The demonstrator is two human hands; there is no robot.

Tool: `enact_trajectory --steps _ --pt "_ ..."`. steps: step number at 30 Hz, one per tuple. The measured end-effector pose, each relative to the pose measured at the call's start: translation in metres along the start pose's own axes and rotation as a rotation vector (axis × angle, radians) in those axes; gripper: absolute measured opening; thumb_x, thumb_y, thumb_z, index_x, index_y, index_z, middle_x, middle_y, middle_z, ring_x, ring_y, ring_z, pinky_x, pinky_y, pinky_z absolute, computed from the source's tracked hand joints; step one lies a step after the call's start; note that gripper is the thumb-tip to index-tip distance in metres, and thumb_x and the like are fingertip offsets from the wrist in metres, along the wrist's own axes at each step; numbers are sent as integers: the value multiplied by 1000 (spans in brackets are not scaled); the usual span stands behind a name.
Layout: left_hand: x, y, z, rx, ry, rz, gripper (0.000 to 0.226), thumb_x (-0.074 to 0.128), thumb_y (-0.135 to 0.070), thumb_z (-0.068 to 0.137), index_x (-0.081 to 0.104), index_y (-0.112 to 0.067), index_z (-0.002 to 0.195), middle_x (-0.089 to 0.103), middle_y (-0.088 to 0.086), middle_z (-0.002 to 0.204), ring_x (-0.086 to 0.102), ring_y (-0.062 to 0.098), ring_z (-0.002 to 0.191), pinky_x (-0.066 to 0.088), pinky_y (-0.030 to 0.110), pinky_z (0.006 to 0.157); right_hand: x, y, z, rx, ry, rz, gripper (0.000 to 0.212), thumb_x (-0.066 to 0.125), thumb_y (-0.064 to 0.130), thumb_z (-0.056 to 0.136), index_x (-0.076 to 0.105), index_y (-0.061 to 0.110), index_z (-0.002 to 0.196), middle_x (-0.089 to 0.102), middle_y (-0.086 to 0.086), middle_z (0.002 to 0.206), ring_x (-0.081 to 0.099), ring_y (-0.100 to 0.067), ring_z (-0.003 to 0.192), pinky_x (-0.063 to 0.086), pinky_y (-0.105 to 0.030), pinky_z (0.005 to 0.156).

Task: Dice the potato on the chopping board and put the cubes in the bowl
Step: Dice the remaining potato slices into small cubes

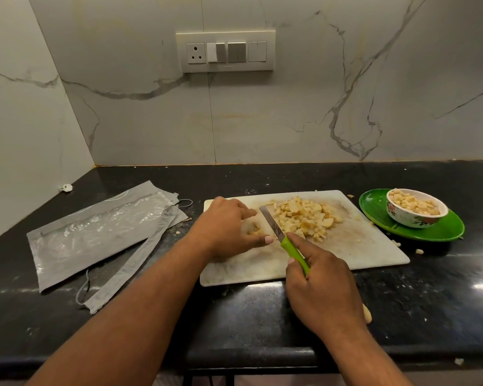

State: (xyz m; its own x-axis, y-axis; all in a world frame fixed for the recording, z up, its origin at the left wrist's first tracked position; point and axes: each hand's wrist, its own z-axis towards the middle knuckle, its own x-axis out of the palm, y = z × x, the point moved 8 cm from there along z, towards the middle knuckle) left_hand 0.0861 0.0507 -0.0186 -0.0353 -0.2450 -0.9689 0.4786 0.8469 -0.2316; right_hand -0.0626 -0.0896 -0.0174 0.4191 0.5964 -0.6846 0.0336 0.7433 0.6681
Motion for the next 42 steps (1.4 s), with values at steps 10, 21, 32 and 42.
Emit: enact_trajectory --steps 10,21,32,42 --pt "-5 2 1 -14 -6 -39 56 70 -79 75 75 -43 118 52 -16 148 29 17 143 35 47 112 2 -3 2 14 19 18 47 51 28 97 52 40 143 56 18 139 41 7 102 34 -14 87" --pt "0 2 4 39 4 -138 70 77 -72 74 64 -42 136 51 -16 149 30 15 143 33 44 115 2 -3 2 5 7 48 46 52 29 97 53 40 142 59 21 135 40 11 99 31 -9 86" --pt "11 5 30 82 -73 -278 22 82 -55 80 79 -41 95 67 -17 112 52 12 116 48 40 101 1 -7 3 24 -45 140 46 54 25 97 55 37 141 59 22 133 42 23 85 25 2 76" --pt "8 1 28 108 -59 -314 18 82 -49 84 80 -36 96 67 -16 114 54 7 112 45 31 96 1 -6 3 27 -23 124 45 53 26 98 54 38 142 57 23 132 39 22 86 23 2 76"
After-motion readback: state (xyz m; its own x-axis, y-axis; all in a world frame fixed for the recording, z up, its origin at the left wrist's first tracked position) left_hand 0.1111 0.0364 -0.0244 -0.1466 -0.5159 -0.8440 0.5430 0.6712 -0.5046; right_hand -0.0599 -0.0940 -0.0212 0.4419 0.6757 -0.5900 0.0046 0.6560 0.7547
